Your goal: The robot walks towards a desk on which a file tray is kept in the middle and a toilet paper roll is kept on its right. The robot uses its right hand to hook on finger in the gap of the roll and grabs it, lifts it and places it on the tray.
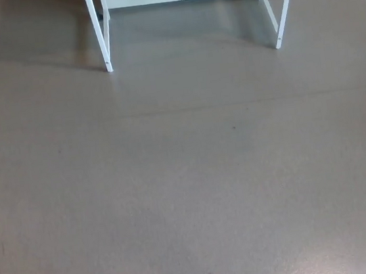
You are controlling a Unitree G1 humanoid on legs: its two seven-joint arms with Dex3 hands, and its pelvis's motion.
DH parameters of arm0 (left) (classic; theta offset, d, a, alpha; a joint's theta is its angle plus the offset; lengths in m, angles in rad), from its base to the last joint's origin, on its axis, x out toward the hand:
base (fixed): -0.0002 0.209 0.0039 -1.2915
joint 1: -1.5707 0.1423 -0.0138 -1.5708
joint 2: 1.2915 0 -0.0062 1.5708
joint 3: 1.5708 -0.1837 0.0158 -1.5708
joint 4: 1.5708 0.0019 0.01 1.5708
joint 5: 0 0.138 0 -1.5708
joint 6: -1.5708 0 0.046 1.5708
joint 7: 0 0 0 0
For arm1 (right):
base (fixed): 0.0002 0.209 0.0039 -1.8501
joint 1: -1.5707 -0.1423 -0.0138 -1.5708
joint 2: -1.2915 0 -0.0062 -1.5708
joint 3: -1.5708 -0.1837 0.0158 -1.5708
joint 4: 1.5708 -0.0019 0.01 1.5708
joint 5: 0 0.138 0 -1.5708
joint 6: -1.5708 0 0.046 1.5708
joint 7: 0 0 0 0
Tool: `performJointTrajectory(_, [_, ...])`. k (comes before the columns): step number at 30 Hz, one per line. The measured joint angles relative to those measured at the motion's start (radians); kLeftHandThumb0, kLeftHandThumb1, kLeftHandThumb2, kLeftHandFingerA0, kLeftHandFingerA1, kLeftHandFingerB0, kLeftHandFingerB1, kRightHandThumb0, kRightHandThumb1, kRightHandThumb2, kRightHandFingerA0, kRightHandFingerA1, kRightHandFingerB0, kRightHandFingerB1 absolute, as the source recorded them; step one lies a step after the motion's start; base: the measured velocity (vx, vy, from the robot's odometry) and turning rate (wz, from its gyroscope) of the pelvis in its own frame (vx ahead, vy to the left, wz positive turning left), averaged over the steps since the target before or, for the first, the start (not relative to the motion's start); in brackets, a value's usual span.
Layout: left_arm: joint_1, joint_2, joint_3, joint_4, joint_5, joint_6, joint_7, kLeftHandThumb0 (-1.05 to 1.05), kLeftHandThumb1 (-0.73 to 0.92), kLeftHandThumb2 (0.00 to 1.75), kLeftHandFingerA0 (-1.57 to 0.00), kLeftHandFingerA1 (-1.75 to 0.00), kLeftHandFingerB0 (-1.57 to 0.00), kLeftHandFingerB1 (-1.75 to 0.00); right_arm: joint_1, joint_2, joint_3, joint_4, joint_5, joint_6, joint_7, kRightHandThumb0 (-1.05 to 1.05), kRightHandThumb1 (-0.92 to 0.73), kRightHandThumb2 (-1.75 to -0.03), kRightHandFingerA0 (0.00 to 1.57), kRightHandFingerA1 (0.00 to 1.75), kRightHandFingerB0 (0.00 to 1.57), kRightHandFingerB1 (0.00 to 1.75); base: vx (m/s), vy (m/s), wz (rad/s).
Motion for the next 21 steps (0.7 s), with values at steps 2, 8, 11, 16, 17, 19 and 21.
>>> performJointTrajectory(2, [0.001,0.0,0.013,-0.011,-0.005,0.011,-0.002,-0.53,0.87,0.68,-0.19,-0.46,-0.08,-0.19,0.0,0.0,-0.026,-0.015,0.017,0.028,0.01,-0.21,-0.49,-0.66,0.04,0.3,0.06,0.18,0.0,0.0,0.0])
performJointTrajectory(8, [0.045,0.005,0.055,-0.114,-0.03,0.079,-0.025,-0.69,0.88,0.69,-0.16,-0.51,-0.06,-0.21,-0.011,-0.057,-0.02,-0.018,0.042,0.115,0.064,-0.4,-0.44,-0.68,0.0,0.26,0.05,0.24,0.02,0.007,-0.03])
performJointTrajectory(11, [0.071,0.007,0.076,-0.188,-0.046,0.112,-0.038,-0.82,0.77,1.08,-0.06,-0.42,-0.06,-0.18,-0.01,-0.07,0.002,-0.016,0.041,0.144,0.083,-0.39,-0.45,-0.69,0.0,0.24,0.05,0.23,-0.16,-0.03,0.02])
performJointTrajectory(16, [0.123,0.007,0.087,-0.234,-0.078,0.176,-0.09,-0.82,0.8,1.1,-0.06,-0.32,-0.05,-0.15,0.007,-0.102,0.02,-0.03,0.049,0.208,0.116,-0.42,-0.47,-0.7,0.0,0.23,0.05,0.23,0.0,0.02,-0.05])
performJointTrajectory(17, [0.127,0.008,0.089,-0.243,-0.084,0.192,-0.098,-0.81,0.8,1.1,-0.06,-0.38,-0.05,-0.15,0.009,-0.106,0.025,-0.028,0.05,0.217,0.121,-0.39,-0.46,-0.7,0.0,0.18,0.03,0.18,0.1,0.125,-0.05])
performJointTrajectory(19, [0.13,0.008,0.091,-0.251,-0.09,0.212,-0.107,-0.81,0.81,1.11,-0.05,-0.44,-0.04,-0.14,0.01,-0.11,0.023,-0.015,0.056,0.227,0.135,-0.4,-0.46,-0.71,0.0,0.19,0.03,0.17,0.14,0.174,-0.07])
performJointTrajectory(21, [0.128,0.007,0.088,-0.244,-0.093,0.226,-0.114,-0.83,0.82,1.11,-0.06,-0.32,-0.05,-0.12,0.017,-0.109,0.016,-0.021,0.067,0.241,0.146,-0.38,-0.45,-0.71,0.0,0.25,0.02,0.19,0.16,0.3,-0.1])
